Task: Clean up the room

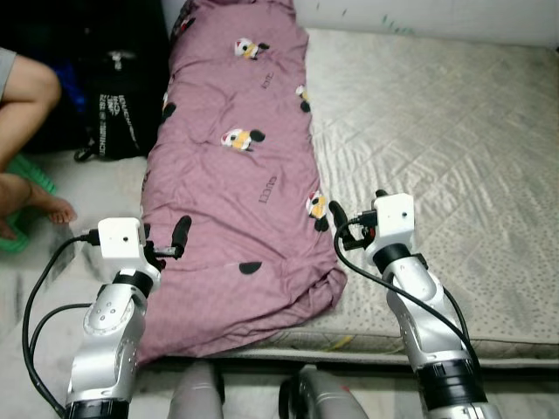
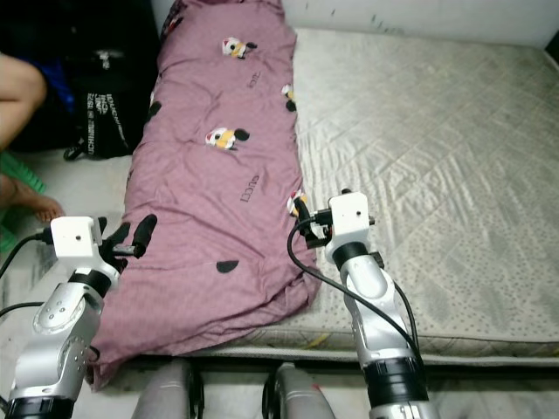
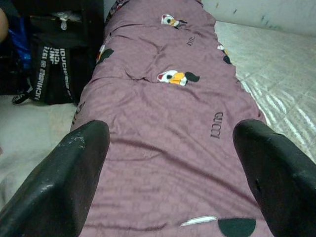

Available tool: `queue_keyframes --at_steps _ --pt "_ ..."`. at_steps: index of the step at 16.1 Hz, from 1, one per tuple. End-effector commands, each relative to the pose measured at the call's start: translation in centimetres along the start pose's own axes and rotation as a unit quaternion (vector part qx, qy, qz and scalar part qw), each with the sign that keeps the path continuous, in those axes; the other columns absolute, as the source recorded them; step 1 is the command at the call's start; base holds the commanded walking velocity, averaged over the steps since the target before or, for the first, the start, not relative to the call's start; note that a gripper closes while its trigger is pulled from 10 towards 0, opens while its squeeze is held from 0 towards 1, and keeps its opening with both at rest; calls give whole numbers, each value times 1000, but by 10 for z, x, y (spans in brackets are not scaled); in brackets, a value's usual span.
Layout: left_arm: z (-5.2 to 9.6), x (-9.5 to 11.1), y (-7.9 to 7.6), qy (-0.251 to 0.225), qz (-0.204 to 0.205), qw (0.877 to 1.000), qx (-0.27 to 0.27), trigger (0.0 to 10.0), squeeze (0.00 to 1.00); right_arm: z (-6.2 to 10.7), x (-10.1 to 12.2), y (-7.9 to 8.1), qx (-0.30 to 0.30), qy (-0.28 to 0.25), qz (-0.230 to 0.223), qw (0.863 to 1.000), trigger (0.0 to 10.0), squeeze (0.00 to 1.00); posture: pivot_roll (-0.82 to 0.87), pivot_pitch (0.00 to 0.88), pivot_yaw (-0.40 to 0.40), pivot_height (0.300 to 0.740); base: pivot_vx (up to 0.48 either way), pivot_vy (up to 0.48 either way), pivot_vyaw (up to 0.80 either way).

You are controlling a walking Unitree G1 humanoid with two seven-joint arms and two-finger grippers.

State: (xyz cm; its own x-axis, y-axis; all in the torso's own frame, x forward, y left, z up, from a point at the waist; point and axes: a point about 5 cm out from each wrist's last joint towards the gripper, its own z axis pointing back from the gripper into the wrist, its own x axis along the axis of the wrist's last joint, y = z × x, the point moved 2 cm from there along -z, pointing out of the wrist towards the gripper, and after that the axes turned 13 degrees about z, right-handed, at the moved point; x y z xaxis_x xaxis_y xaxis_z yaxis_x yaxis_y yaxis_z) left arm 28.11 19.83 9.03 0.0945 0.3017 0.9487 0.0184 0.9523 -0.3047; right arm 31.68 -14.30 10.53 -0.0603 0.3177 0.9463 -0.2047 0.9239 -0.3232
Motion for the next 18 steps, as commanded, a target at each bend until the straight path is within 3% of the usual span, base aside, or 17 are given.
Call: queue_keyframes --at_steps 1,13,18 --pt "1 -1 -1 4 -5 1000 0 10000 0 1 0 0 4 0 -2 1000 10000 0 55 132 -48 610 0 0 0" --pt "-1 -2 -5 6 2 1000 -4 10000 0 2 -3 2 8 9 -1 1000 10000 0 55 132 -51 610 0 0 0" --pt "-1 -4 -6 10 6 1000 -11 10000 0 1 -4 3 8 12 -1 1000 10000 0 55 132 -51 610 0 436 0"
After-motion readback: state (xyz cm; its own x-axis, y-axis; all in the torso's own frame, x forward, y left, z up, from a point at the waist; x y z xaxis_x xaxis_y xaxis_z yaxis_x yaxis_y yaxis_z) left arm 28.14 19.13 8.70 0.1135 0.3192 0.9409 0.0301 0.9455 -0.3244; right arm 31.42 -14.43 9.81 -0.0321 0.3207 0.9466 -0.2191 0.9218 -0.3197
